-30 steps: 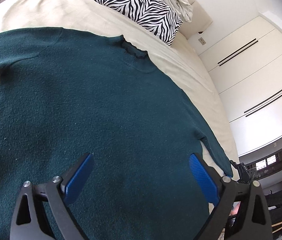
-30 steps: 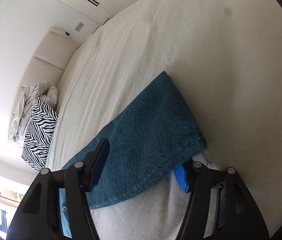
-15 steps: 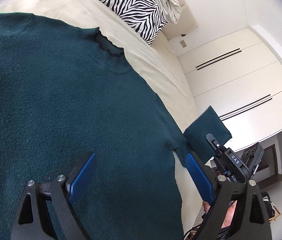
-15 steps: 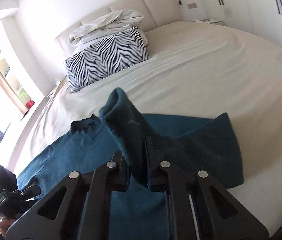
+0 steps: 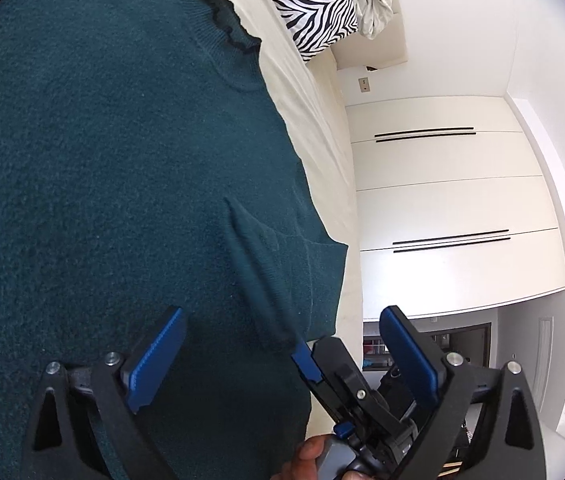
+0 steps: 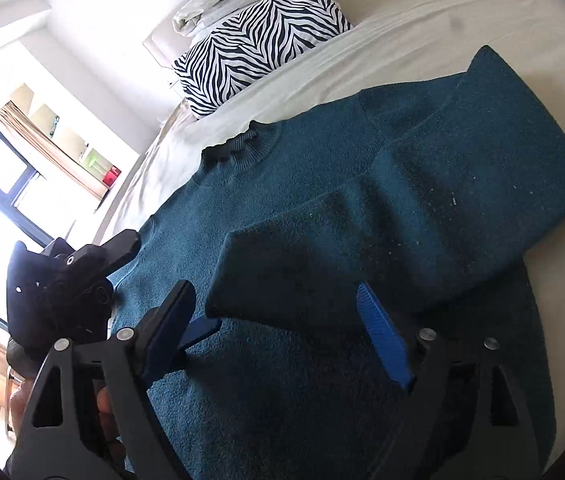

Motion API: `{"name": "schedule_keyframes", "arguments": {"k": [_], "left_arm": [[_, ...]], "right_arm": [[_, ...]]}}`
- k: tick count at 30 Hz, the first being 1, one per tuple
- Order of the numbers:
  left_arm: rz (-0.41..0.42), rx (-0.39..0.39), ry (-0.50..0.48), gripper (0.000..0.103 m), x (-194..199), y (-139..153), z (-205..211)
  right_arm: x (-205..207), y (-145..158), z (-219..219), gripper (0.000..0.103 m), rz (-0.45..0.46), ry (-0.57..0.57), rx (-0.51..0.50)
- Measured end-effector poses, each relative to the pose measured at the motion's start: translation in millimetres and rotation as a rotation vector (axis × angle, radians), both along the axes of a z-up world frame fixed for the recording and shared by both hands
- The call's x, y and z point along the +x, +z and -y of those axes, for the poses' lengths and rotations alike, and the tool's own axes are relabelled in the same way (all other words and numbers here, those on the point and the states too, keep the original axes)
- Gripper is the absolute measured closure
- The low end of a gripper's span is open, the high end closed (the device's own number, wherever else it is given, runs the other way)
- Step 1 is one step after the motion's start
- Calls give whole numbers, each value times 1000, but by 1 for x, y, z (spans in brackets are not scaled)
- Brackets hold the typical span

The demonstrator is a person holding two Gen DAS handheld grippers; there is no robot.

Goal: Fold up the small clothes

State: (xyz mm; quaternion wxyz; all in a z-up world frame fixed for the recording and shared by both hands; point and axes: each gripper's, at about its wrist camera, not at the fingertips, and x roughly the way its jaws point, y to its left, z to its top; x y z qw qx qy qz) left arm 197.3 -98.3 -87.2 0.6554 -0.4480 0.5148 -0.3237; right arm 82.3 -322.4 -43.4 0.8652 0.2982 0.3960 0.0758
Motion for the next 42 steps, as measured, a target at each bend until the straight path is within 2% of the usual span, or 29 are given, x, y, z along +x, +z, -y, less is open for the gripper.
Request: {"name": "schedule_keyframes", "arguments": {"k": [1,3,4,5,6,8,10,11,17,21,27,31,34,36,39,40,41,42], "left_arm": [[-6,-5,-8,5,2,-2,5],[-8,-1,-29,7,6,-5,16],[-10,9,-39,14,8,-5,21],[-12,23,-55,26,10,-6,26],[-19,36,-74,33,14,-9,32],[-40,63,-106,70,18,-15,41],[-23,125,-122,91,22,-11,42],[-2,147,-125,93,24,-6,40],[185,256,-62,93,42,52,-4],[251,315,9,93,53,69,-44],[235,344,119,93,60,46,-99],[252,372,187,94,70,36,-120],[266,332,249,94,67,30,-137],[271,330,258,94,66,23,-142],[223,353,205,93,62,10,-131],[216,381,185,86,61,8,-124],[206,414,168,62,61,6,-116],[206,418,151,54,60,6,-112]], "right_arm": [[-14,4,-2,20,-1,-7,4],[-30,-2,7,20,-17,-22,82],[-37,-6,15,20,-28,-36,141],[-46,-11,23,20,-37,-49,190],[-55,-13,31,20,-41,-64,221],[-59,-23,35,20,-31,-87,259],[-63,-27,40,20,-24,-95,298],[-64,-29,43,20,-25,-99,317],[-57,-35,64,20,-31,-149,466],[-44,-33,73,20,-35,-169,488],[-26,-36,94,20,-27,-242,564],[-17,-40,110,20,-24,-302,627],[-13,-43,120,20,-16,-341,675],[-5,-44,119,20,-24,-340,681],[2,-45,112,20,-29,-328,680],[3,-45,111,20,-30,-327,676],[4,-47,108,20,-32,-324,669],[4,-48,107,20,-34,-319,663]]}}
